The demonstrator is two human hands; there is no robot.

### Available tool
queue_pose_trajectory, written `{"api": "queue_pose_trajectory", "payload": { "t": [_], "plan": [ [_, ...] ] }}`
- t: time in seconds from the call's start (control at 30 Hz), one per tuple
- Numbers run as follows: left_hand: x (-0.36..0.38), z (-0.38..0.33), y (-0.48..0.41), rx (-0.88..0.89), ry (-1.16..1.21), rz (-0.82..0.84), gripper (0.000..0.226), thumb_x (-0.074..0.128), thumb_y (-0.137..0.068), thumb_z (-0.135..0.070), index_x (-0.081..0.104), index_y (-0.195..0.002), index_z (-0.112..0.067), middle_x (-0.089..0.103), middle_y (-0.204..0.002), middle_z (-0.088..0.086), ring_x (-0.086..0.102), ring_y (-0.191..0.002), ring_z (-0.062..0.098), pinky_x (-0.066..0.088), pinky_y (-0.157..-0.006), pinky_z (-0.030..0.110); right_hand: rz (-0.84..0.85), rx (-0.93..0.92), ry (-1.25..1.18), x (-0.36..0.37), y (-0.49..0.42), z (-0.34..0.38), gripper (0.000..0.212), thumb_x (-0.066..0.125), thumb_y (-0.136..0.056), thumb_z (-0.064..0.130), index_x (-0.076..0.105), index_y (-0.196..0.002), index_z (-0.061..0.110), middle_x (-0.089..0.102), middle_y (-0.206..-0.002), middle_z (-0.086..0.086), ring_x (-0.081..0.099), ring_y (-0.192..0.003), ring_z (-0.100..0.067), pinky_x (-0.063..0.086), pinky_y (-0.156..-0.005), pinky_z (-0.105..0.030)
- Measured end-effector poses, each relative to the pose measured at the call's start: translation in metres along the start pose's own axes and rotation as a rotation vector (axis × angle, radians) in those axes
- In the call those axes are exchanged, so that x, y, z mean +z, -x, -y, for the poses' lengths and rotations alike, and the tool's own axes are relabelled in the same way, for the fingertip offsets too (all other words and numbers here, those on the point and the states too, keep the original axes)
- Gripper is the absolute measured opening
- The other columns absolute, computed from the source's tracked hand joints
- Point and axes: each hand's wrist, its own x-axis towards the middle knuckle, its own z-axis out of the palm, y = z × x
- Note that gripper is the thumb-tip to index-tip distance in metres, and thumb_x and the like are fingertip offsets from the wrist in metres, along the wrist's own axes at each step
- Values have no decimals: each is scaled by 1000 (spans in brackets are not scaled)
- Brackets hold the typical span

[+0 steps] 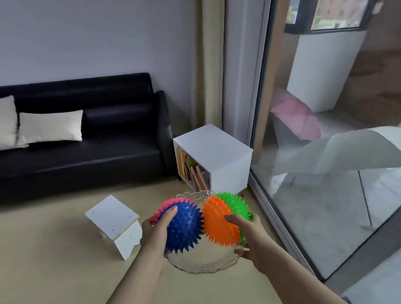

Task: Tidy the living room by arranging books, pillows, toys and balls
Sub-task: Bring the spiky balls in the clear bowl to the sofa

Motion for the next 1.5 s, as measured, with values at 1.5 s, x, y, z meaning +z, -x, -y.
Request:
{"api": "queue_pose_trajectory", "payload": {
  "t": [1.5],
  "plan": [
    [-99,-409,-960,-141,-66,-120,96,76,-33,-61,54,-118,-23,60,-117,5,62,-102,28,51,-92,46,68,165,-4,585,-834,304,51,68,-80,23,40,-123,22,56,-100,-2,57,-89,-24,46,-65,-33]
  ]
}}
